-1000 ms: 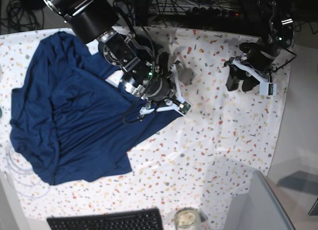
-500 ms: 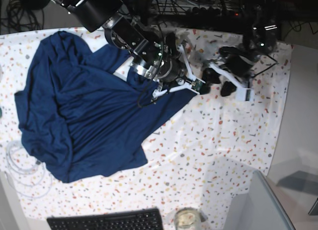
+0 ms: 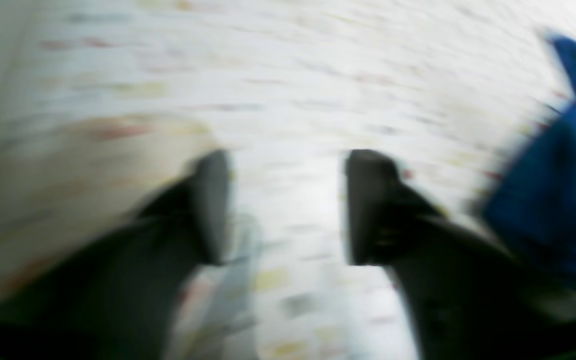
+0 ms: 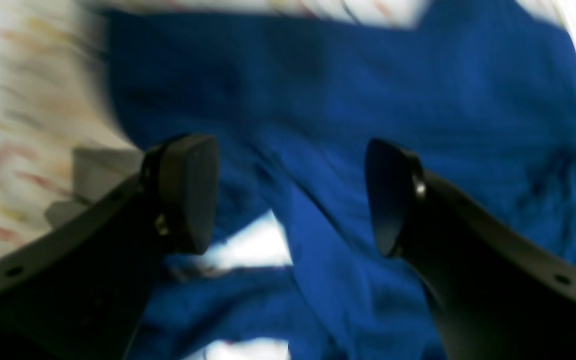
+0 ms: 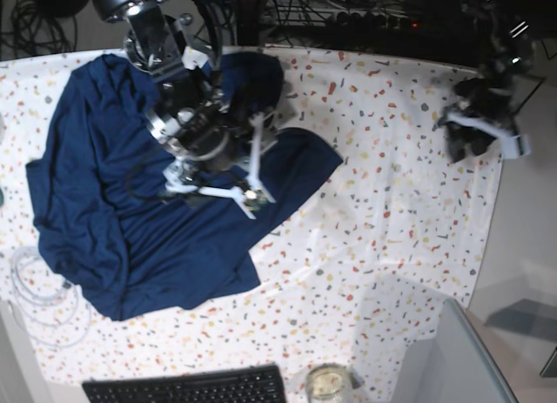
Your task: Layout the t-shirt on the table in an organized manner, then fold the t-shirt properly
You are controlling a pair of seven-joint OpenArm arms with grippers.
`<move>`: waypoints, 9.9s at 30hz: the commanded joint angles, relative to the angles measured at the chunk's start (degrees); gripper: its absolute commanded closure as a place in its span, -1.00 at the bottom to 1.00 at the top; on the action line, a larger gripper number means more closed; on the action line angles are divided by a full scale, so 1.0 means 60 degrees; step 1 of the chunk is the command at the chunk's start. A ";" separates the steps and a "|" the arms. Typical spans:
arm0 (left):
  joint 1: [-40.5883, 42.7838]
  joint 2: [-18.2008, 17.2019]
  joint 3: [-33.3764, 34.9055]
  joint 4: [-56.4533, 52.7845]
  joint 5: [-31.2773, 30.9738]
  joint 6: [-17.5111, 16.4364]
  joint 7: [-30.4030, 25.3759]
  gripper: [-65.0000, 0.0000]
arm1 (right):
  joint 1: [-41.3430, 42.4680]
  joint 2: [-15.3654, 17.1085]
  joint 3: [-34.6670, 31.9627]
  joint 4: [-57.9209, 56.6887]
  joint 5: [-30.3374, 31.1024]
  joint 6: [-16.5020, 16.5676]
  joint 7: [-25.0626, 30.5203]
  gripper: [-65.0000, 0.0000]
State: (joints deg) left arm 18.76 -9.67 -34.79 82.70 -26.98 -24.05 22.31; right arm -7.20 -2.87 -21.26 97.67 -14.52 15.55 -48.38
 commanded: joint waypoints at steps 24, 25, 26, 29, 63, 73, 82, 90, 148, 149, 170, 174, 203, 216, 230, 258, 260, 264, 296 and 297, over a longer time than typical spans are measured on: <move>0.0396 -0.0447 -0.0891 -0.0178 -0.0023 -0.0072 -0.0150 1.00 | -0.0785 -0.0158 -0.0421 -0.2644 0.0172 0.0038 0.1800 1.00; 0.0396 -0.0447 -0.0789 -0.0178 -0.0023 -0.0072 -0.0150 1.00 | -0.0932 -0.0158 -0.0421 -0.2395 0.0172 0.0038 0.1785 1.00; 0.0396 -0.0432 -0.0642 -0.0178 -0.0023 -0.0072 -0.0150 1.00 | -0.1122 -0.0100 -0.0421 -0.1985 0.0172 0.0038 0.1712 0.96; 0.0352 -0.0432 -0.0276 -0.0178 -0.0023 -0.0072 -0.0150 1.00 | -0.1796 0.0193 -0.0406 -0.0300 0.0142 0.0024 0.1375 1.00; 0.0426 -0.0432 0.0940 -0.0164 -0.0023 -0.0072 -0.0150 1.00 | 0.5134 0.2186 0.3726 -0.4490 0.0128 -0.0020 0.1331 0.57; 0.0177 0.0183 0.3607 -0.0076 -0.0111 -0.0072 -0.0164 0.87 | 0.2116 0.1615 0.5381 -0.0227 0.0157 0.0024 0.0730 -0.61; -0.0658 0.0784 0.4823 -0.0559 -0.0126 -0.0072 -0.0164 -0.40 | -0.0404 0.1146 0.5997 0.1151 0.0201 0.0038 0.0759 -0.62; -0.1332 0.1062 0.4940 -0.1570 -0.0126 -0.0072 -0.0194 -0.29 | -0.1107 0.0179 0.9484 0.1136 0.5300 0.0053 0.1389 -0.63; 0.0250 -0.0183 0.3754 0.0320 -0.0111 -0.0028 -0.0208 1.00 | 0.0651 0.2728 0.3946 0.0638 0.4494 0.0024 -0.1365 1.00; 0.0265 -0.0183 0.3754 0.0335 -0.0111 -0.0028 -0.0194 1.00 | 0.0915 0.2816 0.3902 0.0638 0.4494 0.0024 -0.1453 1.00; 0.0646 -0.0212 0.2874 0.0891 -0.0096 -0.0028 -0.0150 1.00 | 0.1662 0.1908 0.5792 0.0359 0.4509 0.0024 -0.2845 -0.80; 0.0631 -0.0227 0.2874 0.0935 -0.0038 -0.0028 -0.0150 1.00 | -0.0389 0.1820 0.5631 0.1737 0.4494 0.0009 -0.2816 -0.94; 0.0338 -0.1003 0.2860 0.0701 -0.0023 -0.0028 -0.0179 1.00 | -0.3027 0.3475 0.5425 0.2499 0.4479 0.0009 -0.1951 1.00; 0.0133 -0.1003 0.2860 0.0525 -0.0023 -0.0028 -0.0164 1.00 | -0.2573 0.3270 0.5938 0.1546 0.4479 -0.0123 -0.1556 -0.25; 0.0089 -0.1121 0.2860 0.1228 -0.0023 -0.0028 -0.0150 1.00 | -0.3349 0.2450 0.3828 0.1898 0.4509 0.0434 -0.1878 1.00; 0.0279 -0.1267 0.2332 0.1390 -0.0023 -0.0028 -0.0150 1.00 | -0.1899 0.4750 0.5191 -0.3040 0.4465 0.0434 0.0217 1.00; 0.0367 -0.1267 0.2332 0.1404 -0.0023 -0.0028 -0.0150 1.00 | -0.1781 0.4911 0.5206 -0.3069 0.4465 0.0434 0.0232 1.00; 0.0514 -0.1238 0.2332 0.1404 -0.0052 -0.0028 -0.0150 1.00 | -0.1737 0.4985 0.5220 -0.2820 0.4465 0.0434 0.0159 1.00; 0.0602 -0.1238 0.2318 0.1053 -0.0052 -0.0028 -0.0150 1.00 | -0.2148 0.2464 0.5601 0.1107 0.4494 0.1547 -0.1556 -0.06; 0.0602 -0.1238 0.2318 0.1053 -0.0038 -0.0028 -0.0150 1.00 | -0.2074 0.2494 0.5616 0.0872 0.4494 0.1547 -0.1556 -0.02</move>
State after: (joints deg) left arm 22.59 -16.34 -20.47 88.09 -26.74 -24.05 22.94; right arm -19.88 11.46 12.05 101.97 12.25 24.91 -58.24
